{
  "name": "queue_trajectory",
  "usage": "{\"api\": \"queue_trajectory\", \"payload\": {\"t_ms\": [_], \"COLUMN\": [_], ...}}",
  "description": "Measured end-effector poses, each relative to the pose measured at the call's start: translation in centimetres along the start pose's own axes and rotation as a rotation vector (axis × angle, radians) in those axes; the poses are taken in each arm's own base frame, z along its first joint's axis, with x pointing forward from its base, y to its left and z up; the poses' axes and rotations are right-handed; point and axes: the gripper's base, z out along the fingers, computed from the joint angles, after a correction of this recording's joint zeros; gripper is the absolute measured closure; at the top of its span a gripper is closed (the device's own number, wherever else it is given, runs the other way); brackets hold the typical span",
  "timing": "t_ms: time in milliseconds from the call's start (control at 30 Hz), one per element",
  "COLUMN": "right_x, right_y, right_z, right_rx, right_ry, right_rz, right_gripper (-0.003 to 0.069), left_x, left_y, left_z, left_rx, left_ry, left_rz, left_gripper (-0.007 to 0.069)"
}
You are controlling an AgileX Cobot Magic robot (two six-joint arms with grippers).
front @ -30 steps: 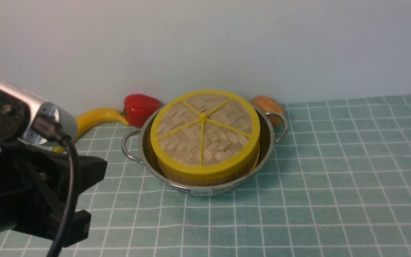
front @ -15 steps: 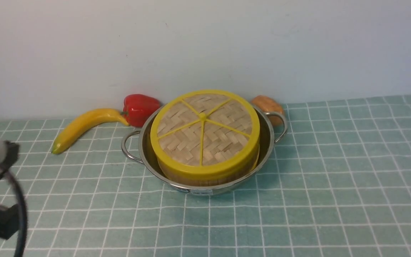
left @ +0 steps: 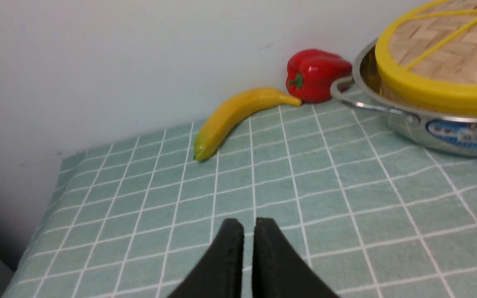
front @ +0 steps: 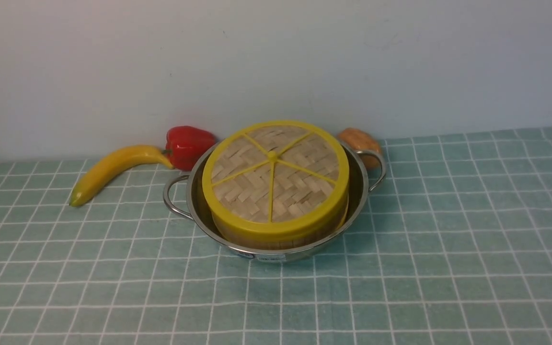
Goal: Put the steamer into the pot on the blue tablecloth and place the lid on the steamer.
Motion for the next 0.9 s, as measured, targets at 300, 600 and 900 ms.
{"api": "queue_trajectory", "payload": {"t_ms": [300,600,900], "right_x": [0.0,0.0,-1.5], "right_y": [0.0,0.0,0.0], "right_z": [0.0,0.0,0.2], "right_rx": [-0.001,-0.002,0.108], "right_ry": [0.000,0.000,-0.212], "right_rz": [0.001,0.001,0.010], "right_gripper": [0.0573,0.0545,0.0526], "left_x": [1.3,1.3,1.3], "left_y": [-0.4,-0.4,-0.4], "left_z": [0.5,0.5,0.5], "left_rx": [0.009,0.009,0.009], "left_ry": [0.032,0.032,0.032], "left_rz": [0.000,0.000,0.000], "left_gripper": [0.0571,0.0560,0.0543]}}
